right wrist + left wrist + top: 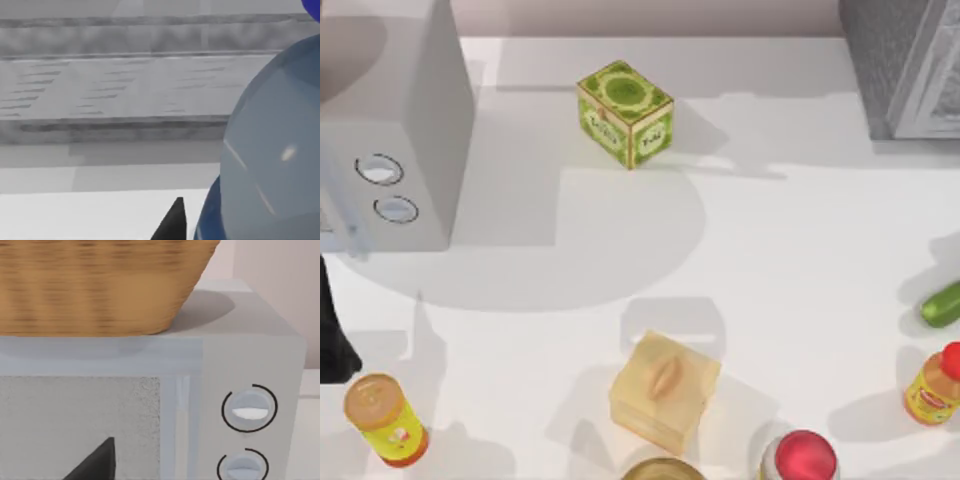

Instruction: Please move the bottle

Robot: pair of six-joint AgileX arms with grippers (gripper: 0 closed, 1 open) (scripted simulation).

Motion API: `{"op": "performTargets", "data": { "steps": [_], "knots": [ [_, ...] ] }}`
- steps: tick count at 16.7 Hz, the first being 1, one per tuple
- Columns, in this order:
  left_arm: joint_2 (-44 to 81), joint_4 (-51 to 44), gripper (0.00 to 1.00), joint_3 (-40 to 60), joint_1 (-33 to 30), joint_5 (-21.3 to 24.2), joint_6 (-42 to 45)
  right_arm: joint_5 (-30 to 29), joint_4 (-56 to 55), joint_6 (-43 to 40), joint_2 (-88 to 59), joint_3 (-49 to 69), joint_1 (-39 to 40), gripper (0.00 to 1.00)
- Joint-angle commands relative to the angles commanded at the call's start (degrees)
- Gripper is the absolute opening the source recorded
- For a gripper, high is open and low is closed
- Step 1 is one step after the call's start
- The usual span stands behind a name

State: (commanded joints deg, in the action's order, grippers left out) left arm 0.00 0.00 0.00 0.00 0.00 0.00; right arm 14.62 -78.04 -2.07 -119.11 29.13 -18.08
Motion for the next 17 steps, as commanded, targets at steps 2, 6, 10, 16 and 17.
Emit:
{"op": "performTargets", "data": {
  "steps": [2,6,10,16,17],
  "knots": [
    [0.0,0.0,1.0,0.0,0.0,0.0,0.0,0.0,0.0,0.0,0.0,0.0,0.0,0.3],
    [0.0,0.0,1.0,0.0,0.0,0.0,0.0,0.0,0.0,0.0,0.0,0.0,0.0,0.6],
    [0.0,0.0,1.0,0.0,0.0,0.0,0.0,0.0,0.0,0.0,0.0,0.0,0.0,0.9],
    [0.0,0.0,1.0,0.0,0.0,0.0,0.0,0.0,0.0,0.0,0.0,0.0,0.0,1.0],
    [0.0,0.0,1.0,0.0,0.0,0.0,0.0,0.0,0.0,0.0,0.0,0.0,0.0,1.0]
  ]
}}
